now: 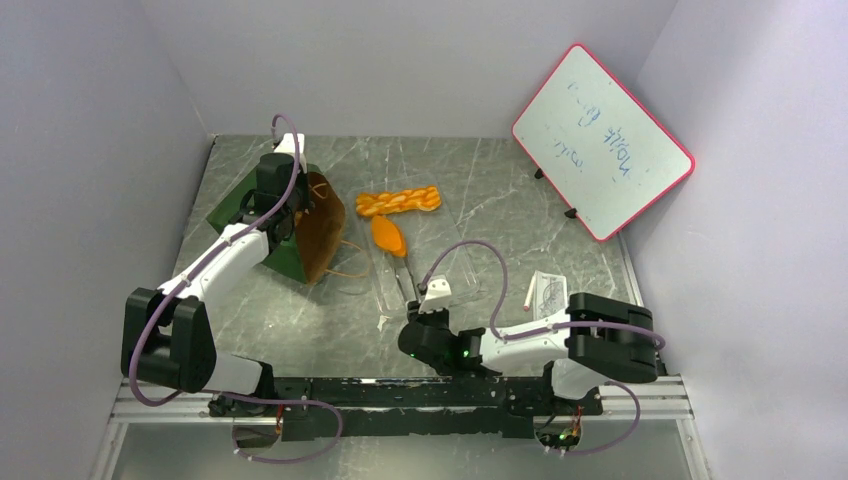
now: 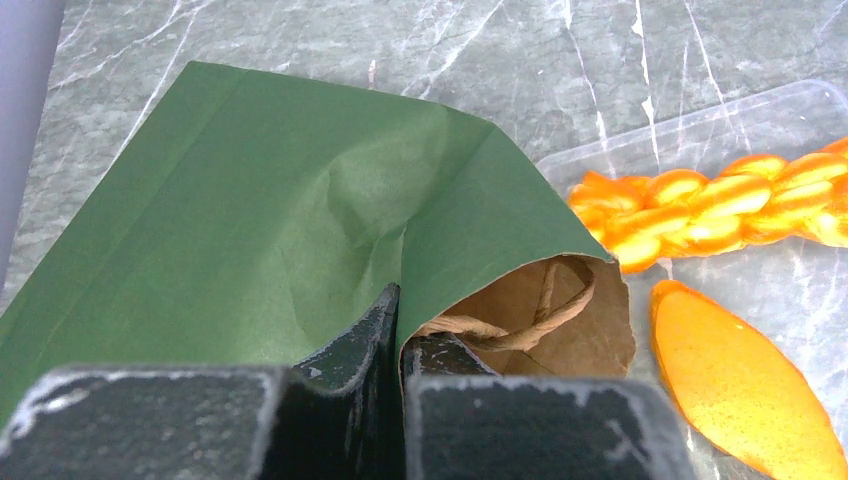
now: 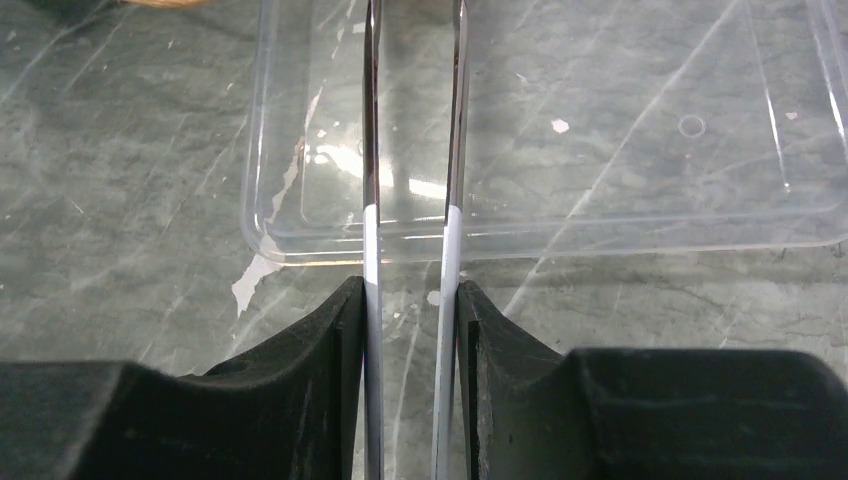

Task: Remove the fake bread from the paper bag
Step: Pick up the clamp from the container.

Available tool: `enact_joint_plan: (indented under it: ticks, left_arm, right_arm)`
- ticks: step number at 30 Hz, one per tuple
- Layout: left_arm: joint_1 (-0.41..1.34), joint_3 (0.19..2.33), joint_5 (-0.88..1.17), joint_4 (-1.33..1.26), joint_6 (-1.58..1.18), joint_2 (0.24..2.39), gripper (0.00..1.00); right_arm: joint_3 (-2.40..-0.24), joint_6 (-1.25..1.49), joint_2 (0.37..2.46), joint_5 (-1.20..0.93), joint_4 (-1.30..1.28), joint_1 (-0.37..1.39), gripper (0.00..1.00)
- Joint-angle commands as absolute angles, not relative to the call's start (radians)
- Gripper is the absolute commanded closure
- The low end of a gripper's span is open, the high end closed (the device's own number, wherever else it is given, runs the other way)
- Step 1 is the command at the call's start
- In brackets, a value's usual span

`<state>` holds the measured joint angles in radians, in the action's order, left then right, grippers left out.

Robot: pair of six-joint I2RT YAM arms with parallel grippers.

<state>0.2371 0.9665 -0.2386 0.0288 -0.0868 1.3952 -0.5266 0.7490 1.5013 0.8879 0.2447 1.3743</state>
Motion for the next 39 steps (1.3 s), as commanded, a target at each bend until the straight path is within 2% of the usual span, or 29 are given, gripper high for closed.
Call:
enact_joint_plan:
  ticks: [1,18,39]
  left_arm:
    - [0.23,0.98,-0.217,0.027,-0.097,1.399,0.93]
    - [0.229,0.994,-0.215,0.052,-0.095,1.386,0.93]
    - [0.229,0.995,-0.212,0.054,-0.09,1.385,0.93]
  right_arm:
    - [-0.589,0.801,1.47,0.889,0.105,1.368,0.82]
    - [-0.69,0.849,1.483,0.779,-0.043,1.325,0.75]
    - [-0.667,0.953,1.466,0.676,-0.107,1.295,0.68]
